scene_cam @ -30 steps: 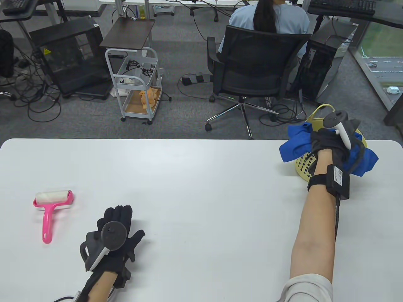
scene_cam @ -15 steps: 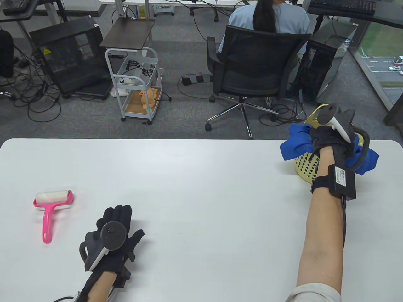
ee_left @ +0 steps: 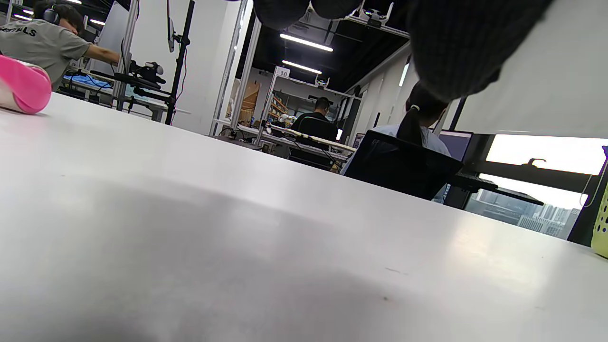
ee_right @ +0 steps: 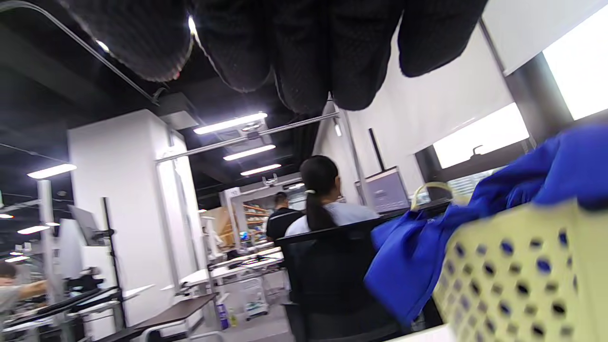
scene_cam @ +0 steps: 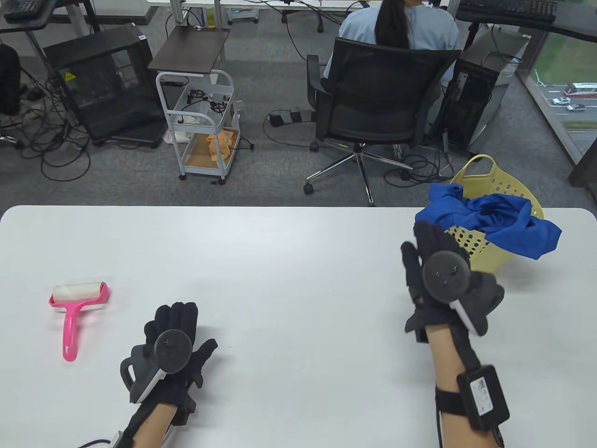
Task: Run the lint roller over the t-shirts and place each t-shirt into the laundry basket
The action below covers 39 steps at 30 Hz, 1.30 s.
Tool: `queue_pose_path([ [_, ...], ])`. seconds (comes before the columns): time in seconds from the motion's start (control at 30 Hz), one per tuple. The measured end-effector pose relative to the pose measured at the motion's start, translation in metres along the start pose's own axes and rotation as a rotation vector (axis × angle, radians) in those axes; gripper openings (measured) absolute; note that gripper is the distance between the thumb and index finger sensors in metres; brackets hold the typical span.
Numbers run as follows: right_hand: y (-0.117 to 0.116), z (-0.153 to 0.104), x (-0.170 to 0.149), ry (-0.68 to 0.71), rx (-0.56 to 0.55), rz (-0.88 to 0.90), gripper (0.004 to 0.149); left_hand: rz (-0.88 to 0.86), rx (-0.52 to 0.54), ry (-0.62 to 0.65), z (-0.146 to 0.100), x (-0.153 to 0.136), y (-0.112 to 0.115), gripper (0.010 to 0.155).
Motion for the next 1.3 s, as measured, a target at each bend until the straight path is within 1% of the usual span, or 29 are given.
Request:
queue_pose_path([
  [0.03, -0.010, -0.019, 0.005, 0.028, 0.006, 0.000, 0.055, 0.003, 0.004, 0.003, -0.001, 0.001, 0.000, 0.086],
  [0.07, -0.016, -0.030, 0.007, 0.042, 0.010, -0.004, 0.056, 0.005, 0.007, 0.005, -0.002, 0.002, 0.000, 0.086],
  [0.13, -0.037, -0.061, 0.014, 0.070, 0.027, -0.031, 0.059, 0.004, 0.010, 0.010, -0.003, 0.003, 0.000, 0.086],
  [0.23, -0.063, -0.088, 0.019, 0.096, 0.069, -0.045, 0.063, 0.008, 0.012, 0.016, -0.005, 0.006, 0.001, 0.087],
  [0.3, -0.084, -0.105, 0.025, 0.122, 0.105, -0.086, 0.065, 0.019, 0.013, 0.020, -0.005, 0.007, 0.002, 0.088],
  [0.4, -0.107, -0.117, 0.030, 0.163, 0.097, -0.164, 0.068, 0.024, 0.007, 0.025, -0.005, 0.009, 0.004, 0.088],
  [0.53, -0.131, -0.123, 0.029, 0.174, 0.161, -0.181, 0.070, 0.036, 0.006, 0.024, -0.005, 0.010, 0.006, 0.089],
  [0.67, -0.138, -0.124, 0.026, 0.176, 0.168, -0.214, 0.071, 0.043, 0.009, 0.028, -0.005, 0.010, 0.006, 0.089],
  [0.8, -0.140, -0.122, 0.023, 0.162, 0.189, -0.195, 0.071, 0.046, 0.001, 0.031, -0.006, 0.012, 0.008, 0.089],
  [1.3, -0.142, -0.121, 0.018, 0.147, 0.224, -0.186, 0.070, 0.054, -0.020, 0.036, -0.007, 0.014, 0.010, 0.088],
])
Point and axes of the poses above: the tracker on the back of each hand, its own x axis roughly to the thumb side, its own z axis roughly from the wrist to the fingertips, y = z × x, the point moved 1 cm from there along z, roughly from the wrist to the fingertips, and after that the axes turned 9 degrees about -y, right-handed, at the moved point
